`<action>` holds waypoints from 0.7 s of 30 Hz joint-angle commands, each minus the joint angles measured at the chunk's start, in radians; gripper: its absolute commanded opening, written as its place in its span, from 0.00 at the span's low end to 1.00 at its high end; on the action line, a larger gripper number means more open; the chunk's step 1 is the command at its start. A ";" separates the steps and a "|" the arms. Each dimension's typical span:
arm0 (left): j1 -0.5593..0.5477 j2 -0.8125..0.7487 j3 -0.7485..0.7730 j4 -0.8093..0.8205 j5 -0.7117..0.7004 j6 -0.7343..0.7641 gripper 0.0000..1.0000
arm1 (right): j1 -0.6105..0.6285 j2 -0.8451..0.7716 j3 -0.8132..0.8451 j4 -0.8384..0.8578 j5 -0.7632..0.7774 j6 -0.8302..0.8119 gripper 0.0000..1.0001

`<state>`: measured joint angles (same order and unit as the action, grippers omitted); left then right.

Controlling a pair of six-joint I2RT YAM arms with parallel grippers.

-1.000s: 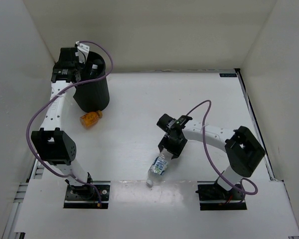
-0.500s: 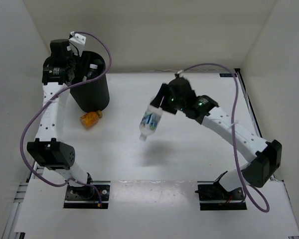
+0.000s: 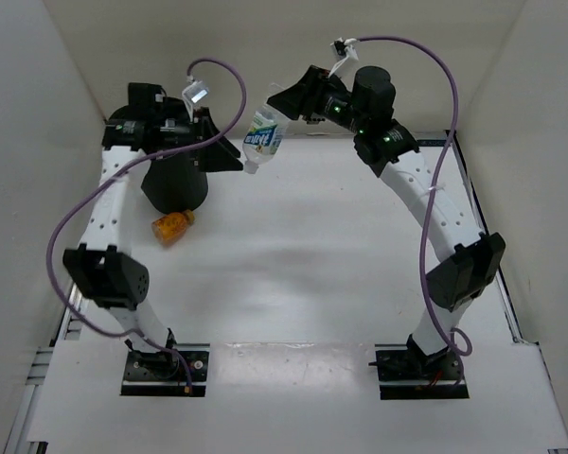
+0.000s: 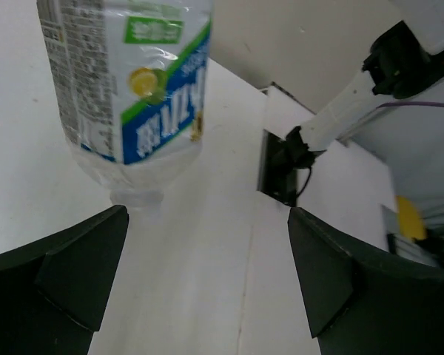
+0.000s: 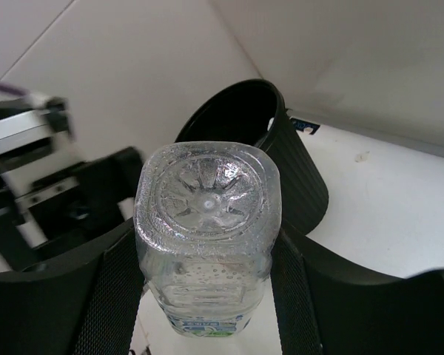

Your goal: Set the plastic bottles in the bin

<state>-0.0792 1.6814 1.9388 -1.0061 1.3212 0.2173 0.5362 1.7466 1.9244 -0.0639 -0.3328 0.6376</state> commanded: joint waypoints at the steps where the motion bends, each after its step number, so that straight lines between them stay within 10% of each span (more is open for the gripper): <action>1: -0.039 0.052 0.064 0.073 0.257 -0.122 1.00 | -0.005 0.017 0.032 0.068 -0.098 0.016 0.00; 21: -0.074 0.161 0.126 0.129 0.151 -0.134 1.00 | 0.005 -0.136 -0.235 0.226 -0.173 0.142 0.00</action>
<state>-0.1345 1.8740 2.0628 -0.8871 1.4372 0.0544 0.5301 1.6485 1.6993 0.0547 -0.4725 0.7292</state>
